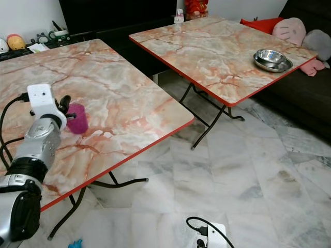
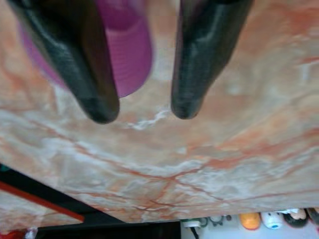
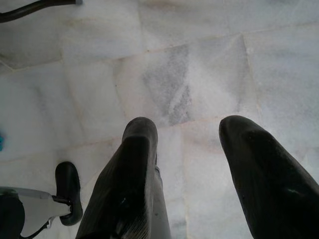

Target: Setting the table

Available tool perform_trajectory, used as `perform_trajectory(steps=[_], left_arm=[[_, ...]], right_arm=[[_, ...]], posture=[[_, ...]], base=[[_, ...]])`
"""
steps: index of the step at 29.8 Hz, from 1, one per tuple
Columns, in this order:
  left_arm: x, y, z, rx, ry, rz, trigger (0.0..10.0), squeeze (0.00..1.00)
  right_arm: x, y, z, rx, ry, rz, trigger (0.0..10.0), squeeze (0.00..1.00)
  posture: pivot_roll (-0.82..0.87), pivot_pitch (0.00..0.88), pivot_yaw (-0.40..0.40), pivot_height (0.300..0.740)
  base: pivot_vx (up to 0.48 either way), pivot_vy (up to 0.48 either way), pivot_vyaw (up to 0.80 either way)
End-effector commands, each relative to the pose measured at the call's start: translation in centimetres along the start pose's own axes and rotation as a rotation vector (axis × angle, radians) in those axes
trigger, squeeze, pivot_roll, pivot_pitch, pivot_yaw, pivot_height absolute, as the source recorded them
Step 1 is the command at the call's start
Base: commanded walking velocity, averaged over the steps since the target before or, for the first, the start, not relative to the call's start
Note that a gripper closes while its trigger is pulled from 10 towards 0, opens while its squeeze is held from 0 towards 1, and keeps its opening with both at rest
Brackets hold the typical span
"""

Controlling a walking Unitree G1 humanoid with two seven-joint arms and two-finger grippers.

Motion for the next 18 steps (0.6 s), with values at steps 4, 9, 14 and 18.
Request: perform_trajectory(steps=[4,9,14,18], left_arm=[[-0.4,1.2,-0.8,0.062,-0.017,0.012,10.0,1.0],[-1.3,1.7,-1.7,0.102,-0.034,-0.009,10.0,1.0],[-2.1,1.3,-1.7,0.09,-0.057,-0.073,10.0,1.0],[-2.6,0.7,-1.4,0.032,-0.067,-0.134,10.0,1.0]], right_arm=[[-0.1,-0.4,0.3,0.0,-0.005,-0.012,10.0,0.0],[-0.1,-0.4,0.3,-0.001,-0.006,-0.014,10.0,0.0],[-0.1,-0.4,0.3,-0.006,-0.003,-0.016,10.0,0.0],[-0.1,-0.4,0.3,-0.008,-0.001,-0.016,10.0,0.0]], posture=[[0.2,0.0,-0.047,0.74],[0.21,0.0,-0.048,0.74],[0.21,0.0,-0.049,0.74],[0.21,0.0,-0.049,0.74]], base=[[0.0,0.0,0.0],[0.0,0.0,0.0],[0.0,0.0,0.0],[0.0,0.0,0.0]])
Point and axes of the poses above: a point about 5 cm out from each wrist's last joint towards the gripper, its own x axis pointing out of the wrist towards the gripper, its own y axis along the axis of the wrist's last joint, z = x × y, the point moved 4 cm from there along x, pointing out of the wrist towards the gripper, and after that the axes turned 7 degrees about -x, right-handed, at the moved point
